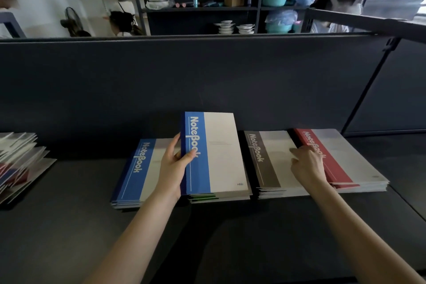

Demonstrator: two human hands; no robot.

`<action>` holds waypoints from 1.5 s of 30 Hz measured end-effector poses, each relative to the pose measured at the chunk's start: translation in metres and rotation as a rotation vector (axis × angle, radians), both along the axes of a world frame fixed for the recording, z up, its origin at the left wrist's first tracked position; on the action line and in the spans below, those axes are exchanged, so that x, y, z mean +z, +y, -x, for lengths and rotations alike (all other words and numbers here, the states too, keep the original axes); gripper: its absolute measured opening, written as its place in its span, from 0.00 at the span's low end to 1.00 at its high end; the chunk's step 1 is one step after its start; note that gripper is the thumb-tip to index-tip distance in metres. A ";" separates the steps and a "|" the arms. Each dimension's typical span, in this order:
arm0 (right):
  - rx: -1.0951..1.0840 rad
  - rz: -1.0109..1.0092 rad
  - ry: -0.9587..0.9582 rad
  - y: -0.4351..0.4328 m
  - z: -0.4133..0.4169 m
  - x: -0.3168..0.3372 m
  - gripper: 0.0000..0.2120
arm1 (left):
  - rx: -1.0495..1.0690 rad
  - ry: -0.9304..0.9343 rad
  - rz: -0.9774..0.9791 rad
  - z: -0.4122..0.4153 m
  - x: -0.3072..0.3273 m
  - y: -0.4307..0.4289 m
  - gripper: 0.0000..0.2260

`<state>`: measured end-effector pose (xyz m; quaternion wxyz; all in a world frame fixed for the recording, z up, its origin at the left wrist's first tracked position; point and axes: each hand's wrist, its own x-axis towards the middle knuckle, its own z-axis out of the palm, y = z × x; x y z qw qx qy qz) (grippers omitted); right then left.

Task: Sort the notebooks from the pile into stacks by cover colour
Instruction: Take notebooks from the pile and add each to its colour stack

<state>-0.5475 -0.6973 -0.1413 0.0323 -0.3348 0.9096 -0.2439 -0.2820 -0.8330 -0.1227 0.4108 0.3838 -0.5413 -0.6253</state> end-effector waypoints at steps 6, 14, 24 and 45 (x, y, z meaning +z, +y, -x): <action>0.009 -0.193 0.155 -0.001 -0.011 0.006 0.21 | 0.025 0.016 0.000 -0.009 -0.001 -0.001 0.18; 0.225 0.325 0.082 -0.039 -0.072 0.023 0.16 | 0.104 0.018 0.036 -0.037 0.005 -0.007 0.16; 0.552 0.330 -0.719 -0.100 -0.181 0.030 0.28 | 0.146 0.038 0.008 -0.098 0.005 -0.022 0.22; 0.520 -0.046 -0.258 -0.148 -0.248 -0.003 0.36 | -0.267 -1.063 0.464 -0.151 -0.042 -0.040 0.36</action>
